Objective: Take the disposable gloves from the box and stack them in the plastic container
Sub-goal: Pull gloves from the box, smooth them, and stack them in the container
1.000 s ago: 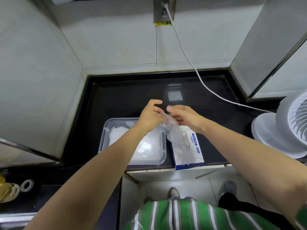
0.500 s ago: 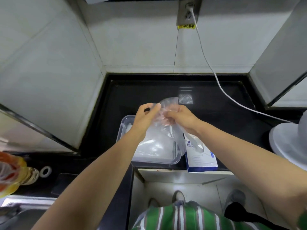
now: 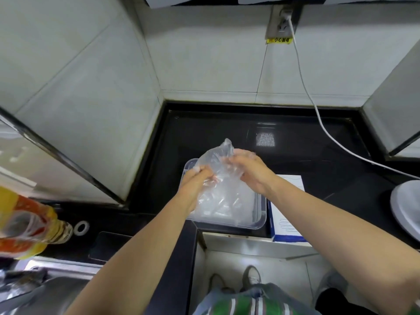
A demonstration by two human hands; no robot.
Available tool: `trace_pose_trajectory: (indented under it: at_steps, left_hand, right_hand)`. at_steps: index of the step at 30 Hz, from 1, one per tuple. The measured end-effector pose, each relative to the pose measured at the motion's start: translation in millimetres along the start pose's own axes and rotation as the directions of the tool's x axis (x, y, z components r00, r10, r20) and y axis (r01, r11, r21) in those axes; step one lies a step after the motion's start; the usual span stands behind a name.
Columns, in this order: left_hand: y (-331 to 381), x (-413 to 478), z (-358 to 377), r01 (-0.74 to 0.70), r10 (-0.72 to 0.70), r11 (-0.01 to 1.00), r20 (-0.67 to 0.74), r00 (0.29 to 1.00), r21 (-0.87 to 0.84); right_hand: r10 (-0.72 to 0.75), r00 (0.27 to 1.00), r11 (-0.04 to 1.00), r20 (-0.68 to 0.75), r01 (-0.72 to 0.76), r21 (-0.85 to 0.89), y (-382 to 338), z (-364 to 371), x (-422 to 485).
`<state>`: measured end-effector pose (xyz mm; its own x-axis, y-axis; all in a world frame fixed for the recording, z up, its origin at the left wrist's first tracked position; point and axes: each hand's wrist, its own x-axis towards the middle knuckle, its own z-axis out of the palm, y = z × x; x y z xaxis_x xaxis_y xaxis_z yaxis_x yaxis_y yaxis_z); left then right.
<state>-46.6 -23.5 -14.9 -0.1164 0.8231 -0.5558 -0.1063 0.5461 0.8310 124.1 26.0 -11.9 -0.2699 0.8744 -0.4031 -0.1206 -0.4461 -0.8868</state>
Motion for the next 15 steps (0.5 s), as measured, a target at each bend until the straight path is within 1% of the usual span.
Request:
trace_pose_trajectory:
  at_steps: [2,3,6,8,10,12,15]
  left_hand:
    - [0,2,-8,-0.064,0.062,0.995,0.027,0.998,0.082]
    - [0,3,-12,-0.095,0.090,0.987,0.043,0.995,0.127]
    - [0,6,-18,-0.147,0.124,0.949,0.097,0.988,0.279]
    - [1,7,-18,-0.151,0.118,0.934,0.119,0.986,0.324]
    - [1,12,-16,-0.144,0.124,0.934,0.080,0.989,0.327]
    - [2,16,-14,-0.136,0.134,0.937,0.031,0.991,0.320]
    - [0,17,-10,-0.145,0.147,0.909,0.026,0.989,0.392]
  right_hand:
    - [0.067,0.998,0.998,0.014,-0.067,-0.020,0,-6,4]
    - [0.086,0.996,0.995,0.013,-0.085,-0.057,-1,-8,3]
    - [0.099,0.995,0.961,-0.033,-0.104,-0.255,1,-10,0]
    - [0.058,0.992,0.940,-0.114,-0.093,-0.328,6,-7,-1]
    - [0.001,0.982,0.940,-0.189,-0.065,-0.334,11,-5,0]
    - [-0.022,0.974,0.930,-0.226,-0.063,-0.363,14,-3,-2]
    - [-0.075,0.954,0.902,-0.292,-0.060,-0.428,19,-2,-7]
